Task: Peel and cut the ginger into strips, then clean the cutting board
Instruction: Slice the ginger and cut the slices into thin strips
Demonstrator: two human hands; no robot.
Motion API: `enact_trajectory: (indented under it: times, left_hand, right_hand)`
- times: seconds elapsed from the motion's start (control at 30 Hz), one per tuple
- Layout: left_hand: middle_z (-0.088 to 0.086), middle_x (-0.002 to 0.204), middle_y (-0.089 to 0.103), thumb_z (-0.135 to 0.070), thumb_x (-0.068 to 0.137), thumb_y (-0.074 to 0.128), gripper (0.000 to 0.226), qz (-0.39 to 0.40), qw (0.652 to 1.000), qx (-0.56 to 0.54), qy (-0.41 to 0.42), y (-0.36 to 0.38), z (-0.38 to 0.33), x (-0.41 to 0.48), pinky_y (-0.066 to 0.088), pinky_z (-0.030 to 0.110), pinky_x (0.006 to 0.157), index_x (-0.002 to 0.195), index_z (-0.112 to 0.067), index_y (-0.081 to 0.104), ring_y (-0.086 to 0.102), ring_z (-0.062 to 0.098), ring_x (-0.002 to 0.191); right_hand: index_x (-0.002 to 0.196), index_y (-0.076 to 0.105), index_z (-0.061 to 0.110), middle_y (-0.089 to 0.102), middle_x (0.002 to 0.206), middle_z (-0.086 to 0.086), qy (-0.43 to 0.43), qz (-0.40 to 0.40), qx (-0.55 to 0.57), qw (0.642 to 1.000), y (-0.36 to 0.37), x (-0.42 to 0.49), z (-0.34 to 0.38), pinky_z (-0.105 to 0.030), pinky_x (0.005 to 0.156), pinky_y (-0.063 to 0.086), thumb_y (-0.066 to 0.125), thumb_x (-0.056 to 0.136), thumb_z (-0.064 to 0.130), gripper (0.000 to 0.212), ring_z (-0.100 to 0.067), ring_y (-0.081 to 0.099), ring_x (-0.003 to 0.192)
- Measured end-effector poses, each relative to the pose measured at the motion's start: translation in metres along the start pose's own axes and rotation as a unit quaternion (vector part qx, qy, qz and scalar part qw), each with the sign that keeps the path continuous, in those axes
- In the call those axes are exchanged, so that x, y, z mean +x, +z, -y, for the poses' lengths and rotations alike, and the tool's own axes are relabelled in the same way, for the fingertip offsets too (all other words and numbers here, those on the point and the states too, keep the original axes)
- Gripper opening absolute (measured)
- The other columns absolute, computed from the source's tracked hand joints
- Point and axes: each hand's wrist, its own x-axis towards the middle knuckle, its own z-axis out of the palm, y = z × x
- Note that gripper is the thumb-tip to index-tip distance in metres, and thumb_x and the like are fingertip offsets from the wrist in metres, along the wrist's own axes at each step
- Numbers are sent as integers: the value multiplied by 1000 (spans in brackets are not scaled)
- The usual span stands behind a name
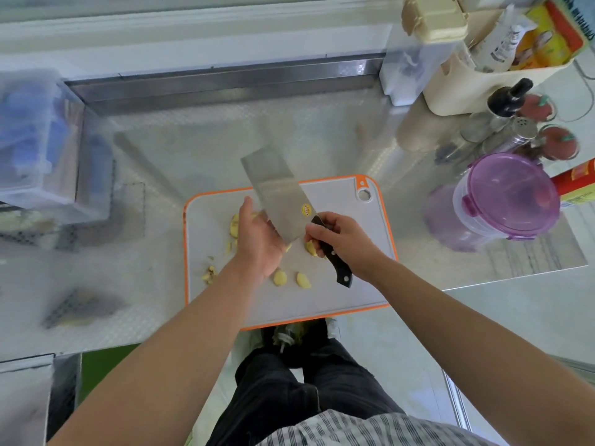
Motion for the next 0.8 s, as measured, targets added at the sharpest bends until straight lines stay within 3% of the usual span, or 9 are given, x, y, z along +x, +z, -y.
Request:
enact_trajectory:
  times: [0.13,0.3,0.4,0.5,0.6,0.63,0.67,0.73,0.8]
  left_hand:
    - [7,106,71,-36,103,32,39,9,1000,-26,-3,-17,-3,-7,44,39,94,120,-13,58,63,23,102]
    - [10,80,70,-13,102,40,27,-77,996,-45,25,-21,-1,-9,59,29,67,91,-2,61,68,19,74]
    - [7,70,65,-5,94,48,22,-141,983,65,95,-26,4,-6,56,32,66,80,-4,66,62,20,70]
    - [2,77,68,-20,89,60,17,-169,897,350,209,-31,10,-4,48,30,78,82,-12,73,63,18,80]
    - [4,94,73,-16,89,58,20,-235,727,549,338,-32,10,-3,45,30,85,95,-13,76,64,23,95]
    - [4,94,74,-16,88,58,20,-247,695,569,364,-33,10,-2,46,32,86,95,-15,77,64,24,95]
    - [3,93,74,-19,90,57,20,-237,712,552,363,-32,10,-4,47,32,85,95,-16,76,64,23,93]
    - [4,91,73,-26,96,51,24,-137,886,384,221,-20,9,-12,51,32,77,99,-14,71,65,17,84]
    - [11,94,72,-28,101,43,32,-19,985,166,46,-10,13,-19,57,33,74,107,-5,64,68,21,83]
  right_hand:
    - [88,61,3,61,75,-14,22,18,-1,1000,15,4,-8,-28,58,44,61,92,13,11,-20,48,56]
    - [90,60,-1,62,70,-7,17,-47,2,999,18,4,-8,-25,56,44,60,93,14,15,-17,49,53]
    - [85,59,-2,58,65,-8,12,-109,14,994,7,0,-8,-27,54,43,59,94,13,18,-16,48,50]
    - [83,60,-1,58,71,-12,20,-92,22,995,-2,-6,-9,-27,57,45,59,94,14,18,-16,49,53]
    - [86,60,0,61,74,-9,18,-67,38,997,0,-11,-12,-24,56,45,57,95,12,15,-15,49,55]
    - [87,60,0,61,75,-9,16,-65,47,997,1,-12,-13,-24,56,45,57,95,12,15,-15,49,55]
    - [87,60,0,62,77,-10,16,-61,58,996,1,-12,-13,-24,57,45,56,96,13,16,-15,49,56]
    - [91,61,-1,63,79,-11,24,-44,73,996,2,-12,-12,-23,58,46,55,96,14,17,-15,50,57]
    - [97,60,-4,64,81,-12,33,-24,66,997,3,-13,-11,-22,57,47,55,96,14,19,-13,51,56]
